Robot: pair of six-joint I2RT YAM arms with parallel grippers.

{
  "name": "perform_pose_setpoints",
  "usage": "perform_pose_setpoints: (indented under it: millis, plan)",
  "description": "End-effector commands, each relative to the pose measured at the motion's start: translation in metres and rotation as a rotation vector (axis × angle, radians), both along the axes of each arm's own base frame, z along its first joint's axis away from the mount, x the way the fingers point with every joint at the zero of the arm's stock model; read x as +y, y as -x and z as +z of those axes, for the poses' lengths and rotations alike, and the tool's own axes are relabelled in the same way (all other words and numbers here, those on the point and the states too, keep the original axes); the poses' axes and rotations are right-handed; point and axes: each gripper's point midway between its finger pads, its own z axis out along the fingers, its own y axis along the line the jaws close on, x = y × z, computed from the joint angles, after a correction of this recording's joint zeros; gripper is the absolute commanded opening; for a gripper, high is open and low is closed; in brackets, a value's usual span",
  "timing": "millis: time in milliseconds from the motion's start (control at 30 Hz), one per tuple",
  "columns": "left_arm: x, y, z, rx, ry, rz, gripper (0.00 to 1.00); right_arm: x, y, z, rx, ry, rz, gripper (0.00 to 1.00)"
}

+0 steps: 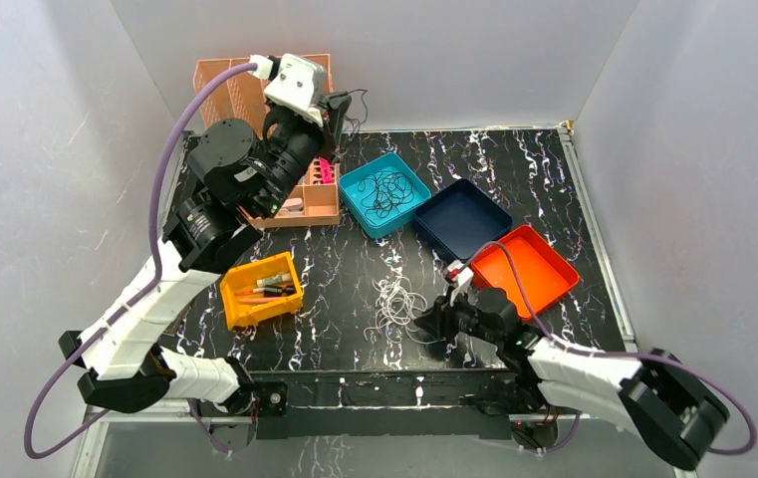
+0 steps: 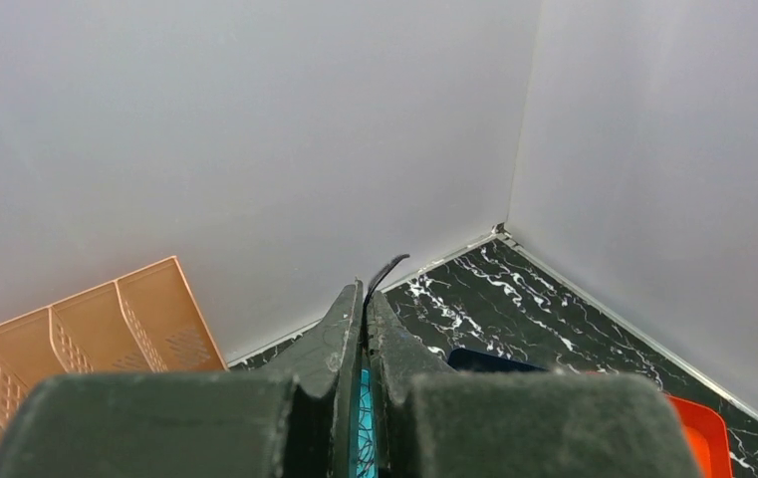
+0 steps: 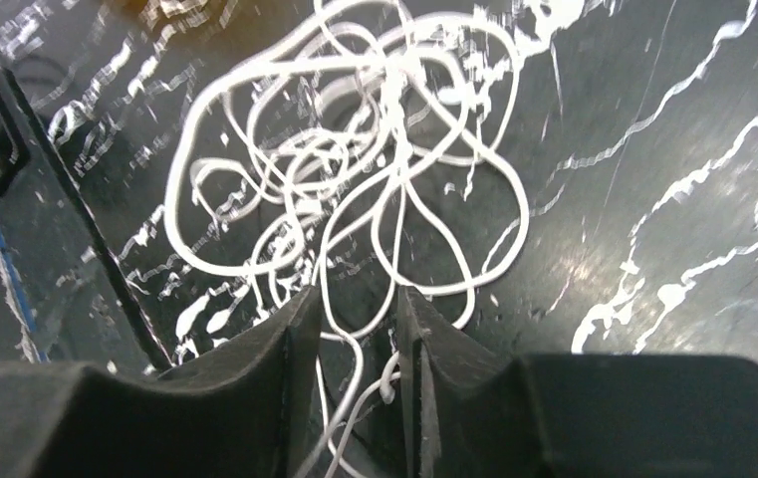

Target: Untangle the cables

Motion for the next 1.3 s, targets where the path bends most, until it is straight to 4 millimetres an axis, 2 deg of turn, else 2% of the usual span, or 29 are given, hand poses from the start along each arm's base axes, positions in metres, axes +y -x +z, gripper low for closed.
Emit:
perform_pose_setpoints:
  millis: [0, 167, 300, 367, 800, 1033, 1267]
  plan:
    - [0.002, 0.009, 0.016, -0.039, 0.016, -0.034, 0.00, 0.006, -0.016, 0.051, -0.106, -0.069, -0.036, 0.45]
    - [0.002, 0.010, 0.014, -0.034, 0.016, -0.036, 0.00, 0.002, -0.026, 0.104, -0.215, -0.099, -0.068, 0.59]
    - [-0.002, 0.009, 0.006, -0.011, 0.007, -0.047, 0.00, 0.000, -0.030, 0.135, -0.273, -0.105, -0.077, 0.69]
    - [-0.005, 0.009, 0.000, 0.005, 0.002, -0.059, 0.00, 0.002, -0.033, 0.162, -0.321, -0.139, -0.077, 0.71]
    - [-0.027, 0.015, -0.052, 0.138, -0.049, -0.154, 0.00, 0.011, -0.048, 0.287, -0.566, -0.319, -0.103, 0.75]
    - [-0.035, 0.021, -0.078, 0.212, -0.067, -0.202, 0.00, 0.010, -0.060, 0.331, -0.601, -0.440, -0.186, 0.73]
    - [-0.040, 0.024, -0.094, 0.258, -0.080, -0.229, 0.00, -0.005, -0.066, 0.363, -0.604, -0.615, -0.305, 0.72]
